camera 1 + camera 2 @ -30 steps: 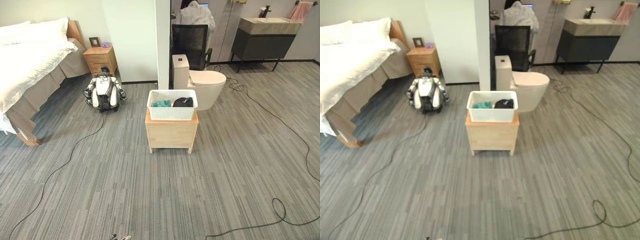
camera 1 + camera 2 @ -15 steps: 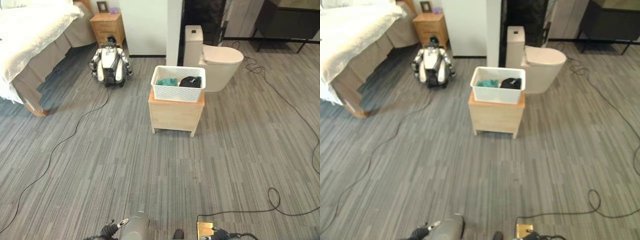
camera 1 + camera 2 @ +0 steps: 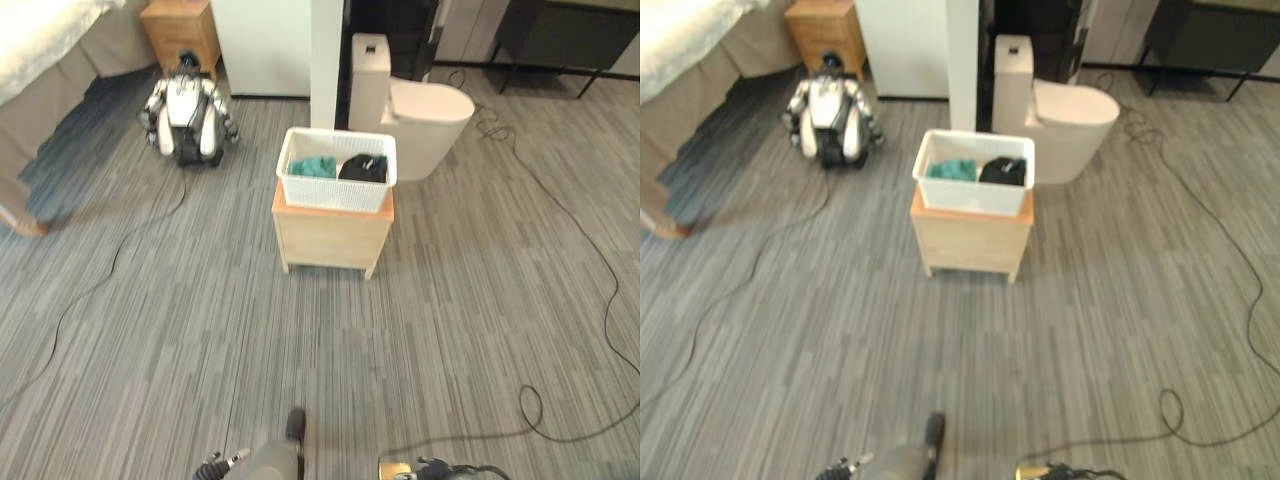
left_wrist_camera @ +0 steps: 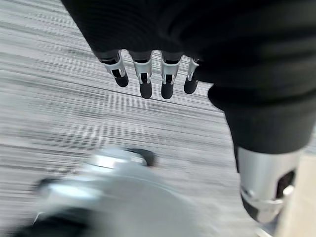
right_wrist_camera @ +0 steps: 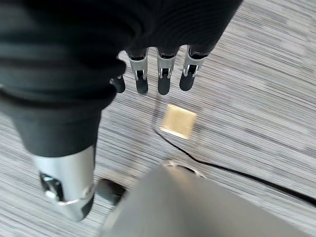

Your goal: Grab the laundry basket,head to the washer,open it,put in the laundry and shut it.

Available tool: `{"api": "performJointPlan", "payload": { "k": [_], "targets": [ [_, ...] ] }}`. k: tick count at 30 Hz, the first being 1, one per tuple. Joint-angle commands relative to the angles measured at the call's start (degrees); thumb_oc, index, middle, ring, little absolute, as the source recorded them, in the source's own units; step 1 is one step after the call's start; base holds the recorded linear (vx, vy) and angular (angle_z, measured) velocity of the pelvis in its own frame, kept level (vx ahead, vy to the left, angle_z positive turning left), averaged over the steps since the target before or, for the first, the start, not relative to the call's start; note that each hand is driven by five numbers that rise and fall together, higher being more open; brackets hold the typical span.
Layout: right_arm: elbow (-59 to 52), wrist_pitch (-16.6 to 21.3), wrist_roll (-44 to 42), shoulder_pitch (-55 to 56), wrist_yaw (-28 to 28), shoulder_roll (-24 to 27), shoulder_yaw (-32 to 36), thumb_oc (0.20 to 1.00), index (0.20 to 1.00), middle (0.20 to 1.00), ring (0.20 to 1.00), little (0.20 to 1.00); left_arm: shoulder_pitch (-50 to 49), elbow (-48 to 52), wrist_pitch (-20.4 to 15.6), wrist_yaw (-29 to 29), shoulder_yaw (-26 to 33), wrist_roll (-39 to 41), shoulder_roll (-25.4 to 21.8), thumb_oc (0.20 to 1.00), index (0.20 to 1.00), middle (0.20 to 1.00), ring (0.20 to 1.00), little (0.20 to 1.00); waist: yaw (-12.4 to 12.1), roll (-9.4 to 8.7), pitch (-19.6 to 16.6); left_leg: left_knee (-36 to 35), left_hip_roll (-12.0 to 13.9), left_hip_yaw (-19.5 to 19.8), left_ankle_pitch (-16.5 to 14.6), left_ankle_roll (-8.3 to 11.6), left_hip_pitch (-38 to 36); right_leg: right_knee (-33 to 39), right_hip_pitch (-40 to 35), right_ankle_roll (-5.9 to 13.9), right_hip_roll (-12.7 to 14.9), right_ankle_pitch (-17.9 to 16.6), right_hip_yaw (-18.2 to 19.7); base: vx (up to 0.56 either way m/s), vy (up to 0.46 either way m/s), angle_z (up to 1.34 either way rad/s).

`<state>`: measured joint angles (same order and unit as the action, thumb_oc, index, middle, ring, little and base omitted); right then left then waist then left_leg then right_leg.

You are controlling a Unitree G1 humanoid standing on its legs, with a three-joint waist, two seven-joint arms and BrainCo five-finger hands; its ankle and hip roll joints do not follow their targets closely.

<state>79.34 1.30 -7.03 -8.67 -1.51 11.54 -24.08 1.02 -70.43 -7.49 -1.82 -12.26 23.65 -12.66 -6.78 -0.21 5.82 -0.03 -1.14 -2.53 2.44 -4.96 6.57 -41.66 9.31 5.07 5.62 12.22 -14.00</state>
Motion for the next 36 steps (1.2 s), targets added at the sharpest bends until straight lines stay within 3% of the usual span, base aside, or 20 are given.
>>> {"api": "performJointPlan", "payload": {
  "k": [1,2,3,4,8,11,14,15,16,17,19,21,23,24,26,27,28,30,32,36],
  "targets": [
    [-1.3,0.51,-0.51,0.56,-0.51,-2.73,0.5,1.0,1.0,1.0,1.0,1.0,1.95,-0.2,-1.39,-0.09,-0.48,-0.85,-1.44,1.0,1.0,1.0,1.0,1.0,0.35,0.85,0.93,5.68,-0.93,2.69,-4.54,0.33,1.26,17.13,-2.5,1.4,6.27,-10.53,-2.59,0.37,0.05,-0.32],
    [-1.3,0.51,-0.51,0.55,-0.51,-2.72,0.5,1.0,1.0,1.0,1.0,1.0,1.95,-0.2,-1.39,-0.09,-0.48,-0.85,-1.43,1.0,1.0,1.0,1.0,1.0,0.38,0.91,0.87,5.65,-0.86,2.75,-4.49,0.36,1.33,17.28,-2.51,1.36,6.19,-10.63,-2.67,0.42,-0.006,-0.27],
    [-1.17,0.36,-0.34,1.2,-0.5,-2.55,0.66,1.0,1.0,1.0,1.0,1.0,2.15,0.14,-1.54,-0.08,-0.91,-1.08,-1.55,1.0,1.0,1.0,1.0,1.0,1.22,0.92,1.25,5.05,-1.07,3.21,-5.58,0.77,-0.82,22.88,-1.04,1.08,6.08,-10.46,-3.03,0.38,-0.097,0.15],
    [-0.87,0.13,-0.16,1.67,-0.49,-2.33,0.74,1.0,1.0,1.0,1.0,1.0,2.16,0.65,-1.79,-0.11,-0.8,-1.36,-1.65,1.0,1.0,1.0,1.0,1.0,2.01,0.3,1.54,4.59,-1.68,3.68,-7.31,1.45,-3.33,34.45,-1.3,1.87,5.8,-12.91,-2.81,0.38,-0.095,0.21],
    [0.31,-0.39,-0.06,2.6,-0.7,-2.02,2.34,1.0,1.0,1.0,1.0,1.0,2.94,0.55,-2.19,-0.08,-0.34,-1.95,-1.39,1.0,1.0,1.0,1.0,1.0,3.75,-0.27,1.44,3.79,-2.01,5.13,-10.25,2.33,-7.84,45.65,2.76,4.1,5.92,-18.24,-0.03,0.4,-0.112,0.37],
    [1.38,-0.46,0.46,5.13,-1.02,-1.7,3.4,1.0,1.0,1.0,1.0,1.0,3.03,0.0,-2.18,-0.31,-0.28,-3.07,-0.85,1.0,1.0,1.0,1.0,1.0,5.01,-0.89,0.83,3.13,-1.7,5.86,-13.19,2.94,-12.24,46.66,3.19,4.75,5.36,-19.45,1.08,0.37,-0.128,0.43],
    [2.02,-0.43,1.13,7.0,-1.23,-1.14,3.71,1.0,1.0,1.0,1.0,1.0,2.17,-0.01,-2.13,-0.27,0.03,-2.95,0.08,1.0,1.0,1.0,1.0,1.0,6.15,-0.98,-1.05,4.29,-0.03,7.2,-16.09,3.56,-16.14,43.71,1.61,3.63,4.48,-19.69,0.36,0.46,-0.222,0.58],
    [2.16,-0.41,1.1,7.06,-1.33,-1.0,3.78,1.0,1.0,1.0,1.0,1.0,1.97,-0.13,-2.11,-0.19,-0.04,-2.62,0.19,1.0,1.0,1.0,1.0,1.0,6.33,-0.75,-1.35,5.74,1.03,8.02,-15.51,4.42,-16.28,42.42,1.49,2.83,3.55,-18.6,0.48,0.51,-0.382,0.71],
    [2.59,-0.19,1.06,7.28,-1.01,-1.09,3.83,1.0,1.0,1.0,1.0,1.0,1.82,-0.34,-1.94,0.03,0.56,-1.54,0.69,1.0,1.0,1.0,1.0,1.0,5.88,-0.35,-1.6,12.12,3.2,8.19,-11.65,6.75,-14.83,40.62,-0.42,0.85,1.28,-16.04,0.31,0.33,-0.284,0.19],
    [2.59,-0.19,1.06,7.27,-1.01,-1.12,3.83,1.0,1.0,1.0,1.0,1.0,1.83,-0.35,-1.94,0.03,0.56,-1.54,0.66,1.0,1.0,1.0,1.0,1.0,5.99,-0.51,-1.71,12.09,3.02,8.28,-11.49,6.71,-14.63,40.62,-0.27,0.88,1.48,-16.09,0.27,0.3,-0.311,0.05],
    [2.25,0.12,0.17,6.45,-0.56,-0.89,3.46,1.0,1.0,1.0,1.0,1.0,1.56,-0.08,-1.81,0.01,0.89,-0.56,0.81,1.0,1.0,1.0,1.0,1.0,5.23,-1.14,-1.33,23.89,4.74,7.15,-5.42,8.3,-9.43,41.61,-3.51,-0.86,0.49,-14.41,-1.4,0.15,-0.24,-0.11],
    [1.59,0.6,-1.58,5.6,0.02,-0.06,3.4,1.0,1.0,1.0,1.0,1.0,1.67,0.86,-1.87,0.45,1.4,0.76,0.67,1.0,1.0,1.0,1.0,1.0,3.93,-2.12,-0.09,33.94,4.52,8.64,-1.68,7.95,-3.09,43.56,-6.57,-2.75,-0.93,-13.31,-0.91,0.17,-0.287,-0.13],
    [1.67,1.5,-3.33,3.77,-0.77,3.64,4.56,1.0,1.0,1.0,1.0,1.0,1.26,1.89,-2.23,-0.08,1.9,0.96,-0.35,1.0,1.0,1.0,1.0,1.0,2.33,-3.07,0.23,34.73,4.82,9.02,-1.28,7.75,0.12,44.82,-9.05,-3.06,-1.78,-12.11,-1.16,0.21,-0.216,-0.14],
    [-0.74,2.84,-3.52,5.08,0.64,4.27,4.64,1.0,1.0,1.0,1.0,1.0,0.74,4.19,-3.66,0.42,2.26,2.95,-0.69,1.0,1.0,1.0,1.0,1.0,2.64,-4.25,1.03,29.13,7.75,6.05,-2.72,7.72,2.99,45.31,-10.03,-2.75,-1.38,-11.03,-1.05,0.1,-0.067,-0.15],
    [-2.99,3.51,-3.38,4.91,0.99,5.16,5.05,1.0,1.0,1.0,1.0,1.0,0.16,6.59,-4.0,0.64,2.44,2.78,-1.34,1.0,1.0,1.0,1.0,1.0,2.39,-4.4,1.65,24.75,8.89,4.56,-3.9,7.85,2.57,45.82,-11.11,-2.45,-1.67,-10.81,-0.22,0.15,-0.005,-0.04],
    [-5.55,4.25,-3.36,4.13,1.43,6.9,5.81,1.0,1.0,1.0,1.0,1.0,-1.04,10.99,-4.4,0.7,2.35,3.14,-2.51,1.0,1.0,1.0,1.0,1.0,2.76,-4.16,1.6,15.45,10.61,3.66,-2.98,9.17,2.57,46.08,-11.39,-1.77,-1.24,-10.3,-0.4,0.14,0.052,-0.32],
    [-5.59,4.23,-3.36,4.18,1.43,6.93,5.81,1.0,1.0,1.0,1.0,1.0,-1.11,11.07,-4.36,0.72,2.35,3.13,-2.5,1.0,1.0,1.0,1.0,1.0,2.66,-4.2,1.72,14.93,10.6,3.5,-2.79,9.2,2.08,46.09,-11.58,-1.78,-1.2,-10.26,-0.3,0.13,0.096,-0.43],
    [-9.4,4.61,-4.28,3.76,1.69,7.67,6.78,1.0,1.0,1.0,1.0,1.0,-2.71,14.41,-4.57,0.87,2.94,3.19,-3.5,1.0,1.0,1.0,1.0,1.0,2.37,-3.35,1.76,6.33,12.94,2.97,1.64,10.36,2.23,46.28,-12.94,-1.29,-1.5,-9.46,-0.37,0.14,0.13,-0.22],
    [-13.04,5.33,-5.77,3.29,2.2,8.47,7.96,1.0,1.0,1.0,1.0,1.0,-3.74,17.33,-5.03,1.17,3.75,3.76,-4.25,1.0,1.0,1.0,1.0,1.0,1.73,-2.59,2.08,3.37,12.19,5.94,3.62,10.94,3.0,46.22,-14.52,-1.05,-1.97,-8.56,0.84,0.19,0.171,-0.39],
    [-22.43,5.43,-6.36,4.87,1.99,9.46,11.17,1.0,1.0,1.0,1.0,1.0,-6.91,22.95,-4.62,0.06,5.27,3.78,-5.77,1.0,1.0,1.0,1.0,1.0,2.24,-1.61,0.69,3.52,10.69,6.06,0.61,11.01,0.02,44.79,-16.22,-0.01,-0.19,-7.96,2.45,0.22,0.237,-0.66]
  ]
}}
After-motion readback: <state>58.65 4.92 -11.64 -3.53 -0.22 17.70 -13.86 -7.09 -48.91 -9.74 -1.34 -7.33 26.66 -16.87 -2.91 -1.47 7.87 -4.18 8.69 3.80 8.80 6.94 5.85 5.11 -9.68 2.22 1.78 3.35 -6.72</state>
